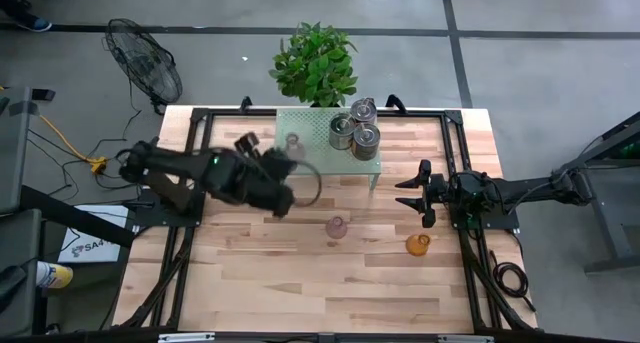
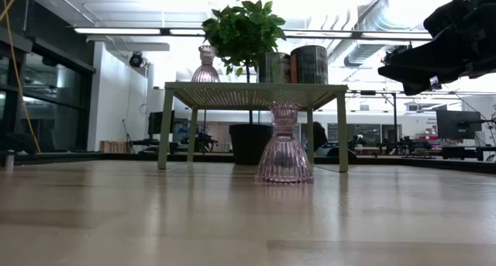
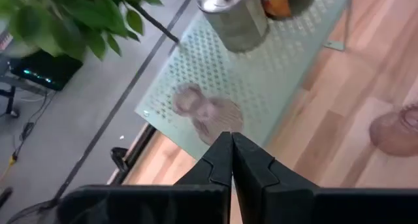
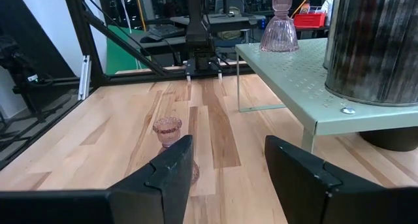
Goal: Pick & Place candle stick holders
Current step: Put the left pink glass candle holder on the shelf
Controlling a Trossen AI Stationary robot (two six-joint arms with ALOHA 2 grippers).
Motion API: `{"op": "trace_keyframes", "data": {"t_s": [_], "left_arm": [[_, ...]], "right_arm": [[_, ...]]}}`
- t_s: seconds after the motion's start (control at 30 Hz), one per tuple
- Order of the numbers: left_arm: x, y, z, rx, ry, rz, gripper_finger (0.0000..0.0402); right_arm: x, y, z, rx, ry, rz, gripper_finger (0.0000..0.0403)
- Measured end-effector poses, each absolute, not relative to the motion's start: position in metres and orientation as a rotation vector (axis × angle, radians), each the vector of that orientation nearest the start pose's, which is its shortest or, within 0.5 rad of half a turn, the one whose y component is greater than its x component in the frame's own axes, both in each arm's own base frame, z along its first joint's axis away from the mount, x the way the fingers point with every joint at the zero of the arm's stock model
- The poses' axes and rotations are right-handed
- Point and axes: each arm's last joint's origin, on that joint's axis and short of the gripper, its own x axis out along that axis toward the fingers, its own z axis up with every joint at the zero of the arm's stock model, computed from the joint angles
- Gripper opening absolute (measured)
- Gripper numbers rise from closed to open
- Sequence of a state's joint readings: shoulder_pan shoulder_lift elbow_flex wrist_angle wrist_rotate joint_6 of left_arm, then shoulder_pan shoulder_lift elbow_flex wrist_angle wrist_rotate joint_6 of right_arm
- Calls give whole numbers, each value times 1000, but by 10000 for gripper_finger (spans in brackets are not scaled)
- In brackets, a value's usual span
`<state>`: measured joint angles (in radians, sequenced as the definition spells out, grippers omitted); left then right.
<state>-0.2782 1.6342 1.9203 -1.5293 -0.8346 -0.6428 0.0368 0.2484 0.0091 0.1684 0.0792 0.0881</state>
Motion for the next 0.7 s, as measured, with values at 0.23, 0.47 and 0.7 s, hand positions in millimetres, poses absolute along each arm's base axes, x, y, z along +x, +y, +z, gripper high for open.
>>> {"op": "trace_keyframes", "data": {"t_s": [0.23,0.47,0.7], "left_arm": [[269,-73,356,22,751,693,1],[255,-59,315,-9,612,523,0],[244,-27,284,4,453,392,0]], "right_arm": [[113,2,161,84,72,-46,185],[113,2,161,83,75,-46,185],[113,2,160,83,84,-46,185]]}}
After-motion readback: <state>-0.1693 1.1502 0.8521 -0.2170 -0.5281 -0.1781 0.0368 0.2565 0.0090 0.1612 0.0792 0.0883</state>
